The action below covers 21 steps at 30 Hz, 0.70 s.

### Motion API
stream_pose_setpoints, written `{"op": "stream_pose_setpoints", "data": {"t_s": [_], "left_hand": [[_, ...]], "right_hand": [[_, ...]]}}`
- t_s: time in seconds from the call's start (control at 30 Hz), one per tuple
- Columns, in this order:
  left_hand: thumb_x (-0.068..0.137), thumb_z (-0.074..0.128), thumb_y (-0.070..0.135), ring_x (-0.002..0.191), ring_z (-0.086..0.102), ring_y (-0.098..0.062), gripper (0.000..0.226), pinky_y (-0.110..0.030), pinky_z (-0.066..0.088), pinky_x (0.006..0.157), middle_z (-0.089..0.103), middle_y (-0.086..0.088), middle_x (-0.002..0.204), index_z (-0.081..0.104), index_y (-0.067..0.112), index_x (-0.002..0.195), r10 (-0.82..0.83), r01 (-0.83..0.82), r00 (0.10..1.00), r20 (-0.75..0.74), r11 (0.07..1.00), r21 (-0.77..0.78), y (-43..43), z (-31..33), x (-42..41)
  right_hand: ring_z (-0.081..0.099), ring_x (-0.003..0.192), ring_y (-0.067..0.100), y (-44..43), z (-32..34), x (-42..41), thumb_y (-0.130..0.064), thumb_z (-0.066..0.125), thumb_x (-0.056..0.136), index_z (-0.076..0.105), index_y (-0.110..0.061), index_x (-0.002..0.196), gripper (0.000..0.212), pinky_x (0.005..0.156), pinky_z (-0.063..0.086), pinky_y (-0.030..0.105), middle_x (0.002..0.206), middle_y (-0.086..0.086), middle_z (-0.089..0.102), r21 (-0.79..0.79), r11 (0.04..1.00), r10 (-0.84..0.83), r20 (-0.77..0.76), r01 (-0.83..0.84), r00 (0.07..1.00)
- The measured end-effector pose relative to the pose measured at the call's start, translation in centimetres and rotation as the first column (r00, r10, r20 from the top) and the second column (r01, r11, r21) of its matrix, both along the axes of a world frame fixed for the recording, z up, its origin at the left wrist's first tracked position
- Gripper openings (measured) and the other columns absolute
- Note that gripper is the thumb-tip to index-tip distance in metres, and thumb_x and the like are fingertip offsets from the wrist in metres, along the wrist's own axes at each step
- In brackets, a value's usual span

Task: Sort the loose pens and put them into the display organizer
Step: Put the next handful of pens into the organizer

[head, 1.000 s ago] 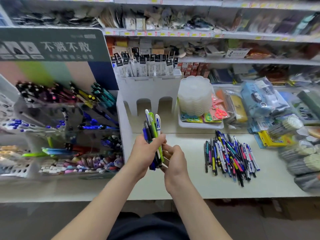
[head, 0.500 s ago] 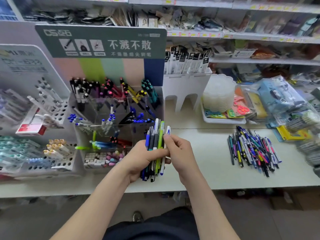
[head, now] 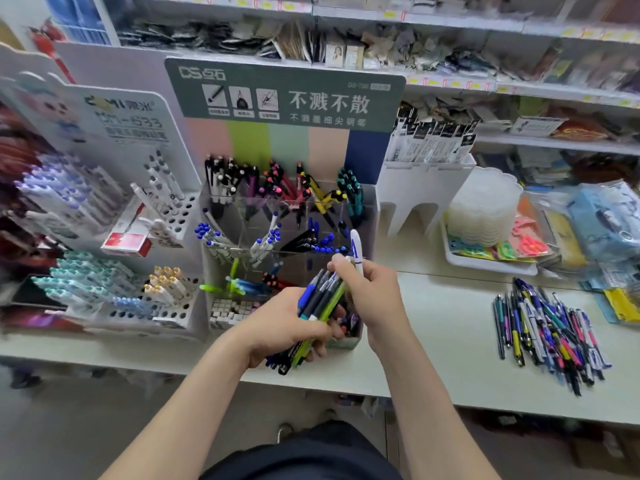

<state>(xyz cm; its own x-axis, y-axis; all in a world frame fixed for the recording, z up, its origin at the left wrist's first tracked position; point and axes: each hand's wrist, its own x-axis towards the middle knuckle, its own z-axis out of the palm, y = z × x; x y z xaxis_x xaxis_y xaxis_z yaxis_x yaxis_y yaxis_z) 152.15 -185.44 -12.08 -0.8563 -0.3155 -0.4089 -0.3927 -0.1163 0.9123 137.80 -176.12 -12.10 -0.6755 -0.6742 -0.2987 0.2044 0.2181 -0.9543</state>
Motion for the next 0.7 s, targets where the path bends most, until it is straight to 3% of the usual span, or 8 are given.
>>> {"op": "stream_pose_setpoints", "data": {"t_s": [0.1, 0.17, 0.27, 0.33, 0.43, 0.53, 0.63, 0.7], "left_hand": [[0.095, 0.067, -0.001, 0.073, 0.066, -0.029, 0.019, -0.039, 0.055, 0.063, 0.077, -0.018, 0.106, 0.069, 0.008, 0.112, -0.015, 0.015, 1.0, -0.004, 0.999, 0.051, -0.8, 0.7, 0.3], [0.095, 0.065, -0.003, 0.069, 0.062, -0.027, 0.023, -0.036, 0.053, 0.061, 0.076, -0.02, 0.106, 0.069, 0.005, 0.117, -0.019, 0.018, 1.0, 0.006, 0.997, 0.081, -1.1, 0.8, 0.5], [0.092, 0.065, -0.003, 0.065, 0.06, -0.026, 0.025, -0.036, 0.052, 0.06, 0.076, -0.02, 0.101, 0.069, 0.004, 0.116, 0.041, -0.044, 0.999, 0.034, 0.996, 0.076, -1.5, 0.3, 0.6], [0.081, 0.072, 0.009, 0.063, 0.059, -0.027, 0.03, -0.036, 0.051, 0.058, 0.073, -0.026, 0.096, 0.07, 0.005, 0.111, 0.121, -0.124, 0.991, 0.052, 0.991, 0.044, -1.7, -0.2, 0.4], [0.063, 0.075, 0.023, 0.061, 0.055, -0.027, 0.045, -0.036, 0.05, 0.054, 0.07, -0.025, 0.088, 0.07, 0.007, 0.105, 0.303, -0.304, 0.952, 0.04, 0.952, 0.031, -2.2, -1.3, 0.2], [0.064, 0.077, 0.022, 0.059, 0.056, -0.027, 0.034, -0.042, 0.053, 0.059, 0.068, -0.023, 0.083, 0.073, 0.016, 0.097, 0.476, -0.475, 0.879, -0.03, 0.88, 0.02, -3.2, -1.9, 0.1], [0.078, 0.073, 0.009, 0.057, 0.057, -0.029, 0.019, -0.046, 0.055, 0.061, 0.07, -0.025, 0.083, 0.072, 0.013, 0.097, 0.627, -0.634, 0.768, -0.132, 0.774, -0.01, -4.4, -1.4, 0.0], [0.089, 0.069, 0.0, 0.056, 0.057, -0.027, 0.014, -0.04, 0.054, 0.058, 0.068, -0.023, 0.077, 0.071, 0.011, 0.097, 0.709, -0.724, 0.684, -0.174, 0.689, -0.037, -5.6, -0.8, 0.2]], "right_hand": [[0.058, 0.066, 0.011, -1.6, 0.6, -0.6, -0.046, 0.059, 0.107, 0.078, -0.02, 0.091, 0.036, 0.065, 0.049, 0.031, 0.073, 0.002, 0.069, -0.072, 0.986, -0.15, -0.034, 0.147, 0.988], [0.057, 0.065, 0.008, -2.6, 1.2, -1.2, -0.042, 0.046, 0.113, 0.068, -0.017, 0.099, 0.037, 0.067, 0.047, 0.029, 0.078, 0.003, 0.073, -0.191, 0.948, -0.267, -0.037, 0.255, 0.963], [0.065, 0.065, 0.023, -3.1, 2.3, -1.8, -0.045, 0.034, 0.115, 0.056, -0.018, 0.104, 0.036, 0.069, 0.058, 0.033, 0.068, 0.007, 0.061, -0.346, 0.875, -0.38, -0.054, 0.34, 0.923], [0.055, 0.055, 0.028, -3.2, 2.4, -1.9, -0.05, 0.032, 0.112, 0.054, -0.022, 0.103, 0.037, 0.056, 0.054, 0.036, 0.063, 0.001, 0.044, -0.377, 0.877, -0.358, -0.103, 0.296, 0.928], [0.041, 0.056, 0.018, -3.7, 1.4, -2.0, -0.052, 0.037, 0.112, 0.049, -0.025, 0.106, 0.031, 0.05, 0.039, 0.042, 0.069, -0.003, 0.042, -0.262, 0.957, -0.194, -0.278, 0.12, 0.941], [0.055, 0.068, 0.018, -4.5, 0.8, -1.6, -0.034, 0.043, 0.109, 0.042, -0.028, 0.106, 0.007, 0.065, 0.05, 0.051, 0.086, 0.001, 0.061, 0.038, 0.997, 0.081, -0.393, -0.072, 0.916], [0.055, 0.062, 0.018, -5.2, 1.1, -0.6, -0.017, 0.046, 0.107, 0.047, -0.026, 0.113, 0.01, 0.052, 0.043, 0.027, 0.088, 0.006, 0.064, 0.285, 0.924, 0.362, -0.44, -0.255, 0.822], [0.052, 0.059, 0.016, -6.0, 1.7, 0.1, -0.016, 0.045, 0.108, 0.052, -0.028, 0.116, 0.017, 0.048, 0.04, 0.024, 0.09, 0.006, 0.068, 0.291, 0.895, 0.44, -0.454, -0.338, 0.775]]}}
